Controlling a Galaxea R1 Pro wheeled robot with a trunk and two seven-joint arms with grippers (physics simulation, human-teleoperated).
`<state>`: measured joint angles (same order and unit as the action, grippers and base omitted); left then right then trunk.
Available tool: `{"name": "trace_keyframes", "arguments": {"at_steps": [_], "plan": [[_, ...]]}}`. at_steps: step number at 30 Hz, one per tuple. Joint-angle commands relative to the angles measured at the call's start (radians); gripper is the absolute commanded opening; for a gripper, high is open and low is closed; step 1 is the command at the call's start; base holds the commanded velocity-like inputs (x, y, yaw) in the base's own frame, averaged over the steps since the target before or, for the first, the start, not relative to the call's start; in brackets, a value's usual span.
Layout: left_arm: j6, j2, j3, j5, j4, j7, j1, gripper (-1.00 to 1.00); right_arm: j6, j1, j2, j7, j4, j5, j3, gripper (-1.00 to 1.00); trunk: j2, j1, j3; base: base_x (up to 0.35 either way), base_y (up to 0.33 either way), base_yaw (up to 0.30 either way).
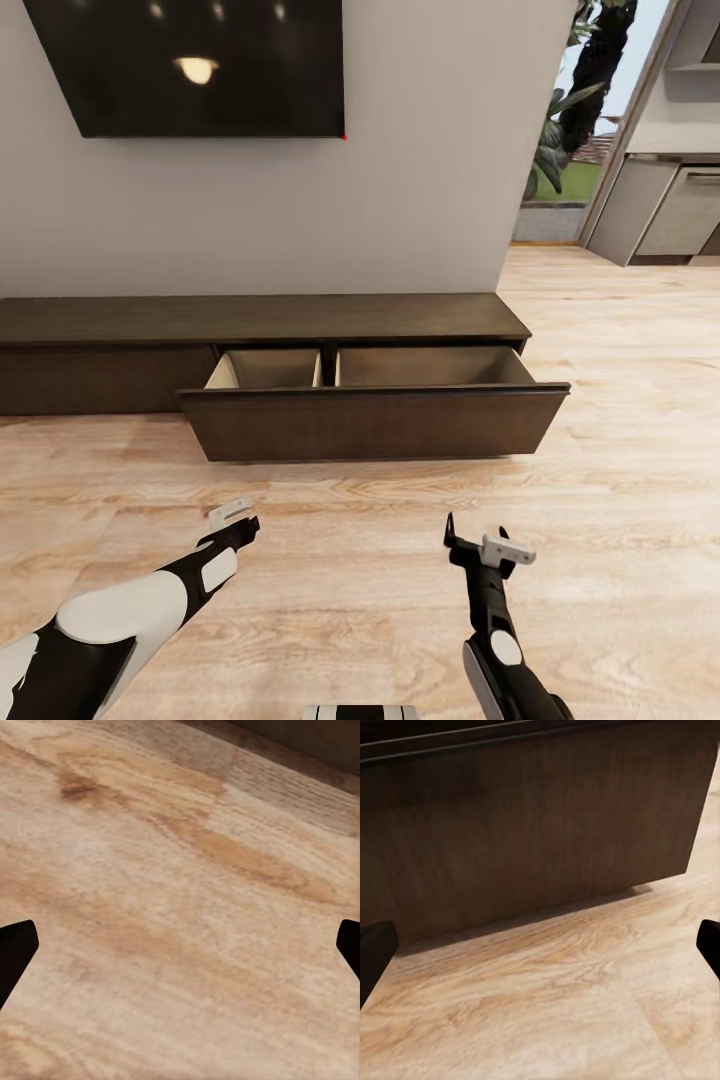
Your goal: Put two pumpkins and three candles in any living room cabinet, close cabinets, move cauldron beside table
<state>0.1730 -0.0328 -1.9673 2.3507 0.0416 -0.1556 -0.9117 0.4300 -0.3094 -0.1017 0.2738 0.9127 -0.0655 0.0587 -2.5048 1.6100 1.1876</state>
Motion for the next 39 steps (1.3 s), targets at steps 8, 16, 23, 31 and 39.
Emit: {"name": "trace_keyframes", "arguments": {"at_steps": [8,16,23,31,39], "plan": [[0.006,-0.001,-0.008,0.006,0.004,-0.007,-0.001,1.00,-0.110,-0.030,0.002,0.030,-0.021,-0.051,-0.029,1.00,0.000,0.000,0.001,0.000,0.000,0.000],[0.008,-0.005,-0.006,0.006,0.036,-0.009,-0.001,1.00,-0.510,-0.231,0.079,0.034,-0.071,-0.286,-0.089,1.00,0.000,0.000,0.001,0.000,0.000,0.000],[0.008,-0.006,-0.005,0.006,0.039,-0.008,-0.001,1.00,-0.562,-0.248,0.092,-0.045,-0.069,-0.384,-0.092,1.00,0.000,0.000,0.001,0.000,0.000,0.000],[0.008,-0.006,-0.005,0.006,0.040,-0.008,-0.001,1.00,-0.559,-0.233,0.089,-0.054,-0.025,-0.388,-0.090,1.00,0.000,0.000,-0.003,0.000,0.000,0.000],[0.008,-0.006,-0.006,0.006,0.040,-0.007,-0.001,1.00,-0.555,-0.198,0.091,-0.057,0.023,-0.380,-0.089,1.00,0.000,0.000,-0.015,0.000,0.000,0.000]]}}
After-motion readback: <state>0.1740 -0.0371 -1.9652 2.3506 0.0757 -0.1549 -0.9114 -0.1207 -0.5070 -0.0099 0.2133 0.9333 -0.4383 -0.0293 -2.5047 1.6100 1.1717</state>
